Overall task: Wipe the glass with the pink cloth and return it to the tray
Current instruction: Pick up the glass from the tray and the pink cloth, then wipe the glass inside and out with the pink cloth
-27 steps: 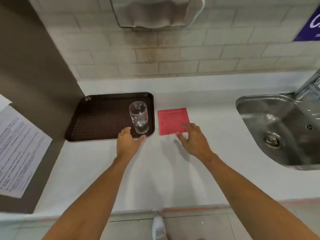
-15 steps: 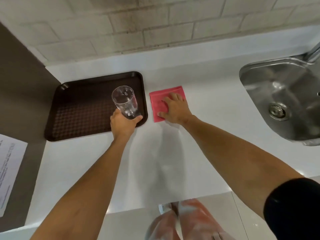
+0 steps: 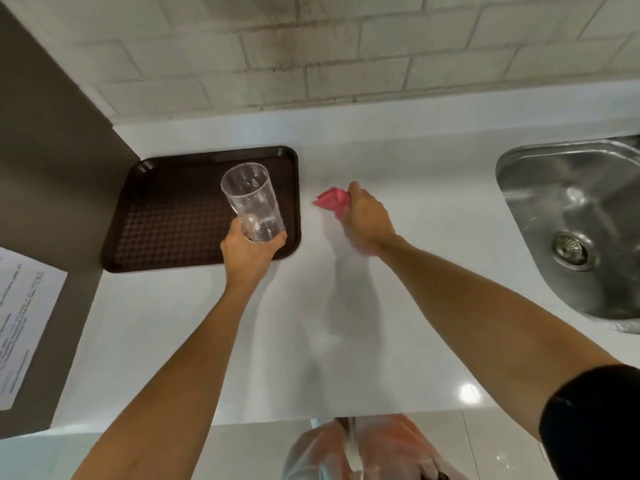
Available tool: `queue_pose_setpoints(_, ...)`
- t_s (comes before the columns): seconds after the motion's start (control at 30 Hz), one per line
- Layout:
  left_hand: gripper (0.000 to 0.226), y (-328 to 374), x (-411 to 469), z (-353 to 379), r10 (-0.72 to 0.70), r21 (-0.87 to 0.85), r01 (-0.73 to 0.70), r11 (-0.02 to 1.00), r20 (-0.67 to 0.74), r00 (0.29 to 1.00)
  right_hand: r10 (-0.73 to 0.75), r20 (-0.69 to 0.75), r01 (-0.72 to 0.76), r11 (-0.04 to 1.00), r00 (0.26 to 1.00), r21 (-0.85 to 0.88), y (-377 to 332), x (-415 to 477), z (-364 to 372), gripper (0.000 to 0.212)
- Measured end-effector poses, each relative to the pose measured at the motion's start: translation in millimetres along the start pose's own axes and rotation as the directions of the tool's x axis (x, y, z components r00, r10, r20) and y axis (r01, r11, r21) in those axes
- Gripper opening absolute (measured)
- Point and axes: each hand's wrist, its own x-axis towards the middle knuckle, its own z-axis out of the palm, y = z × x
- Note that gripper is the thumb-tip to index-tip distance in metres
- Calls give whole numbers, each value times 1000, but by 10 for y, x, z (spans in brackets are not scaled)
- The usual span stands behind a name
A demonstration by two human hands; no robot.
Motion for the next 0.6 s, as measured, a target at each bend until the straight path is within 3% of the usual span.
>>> queue_pose_setpoints(0.1,58,99,-57,-44,-5,-109,12,994,60,998,48,-27,-36,936,998,351,-95,-80,-153,13)
queue_pose_setpoints(0.33,27,770,37,-168,93,-316,-10,949,248,964,-43,-183,150,762,982,630,-664,-167,-662,11)
queue_pose_setpoints(0.5,25,1192,-75,-313,233,-446,-75,892,309,922,-191,-363,382,718,912,581,-945,-296,-1178,8)
queue_pose_setpoints(0.6,36,1357,-191,-373,258,-497,-64,865,333,907,-298,-445,497,746,845,444,-1019,-359,-1402,23)
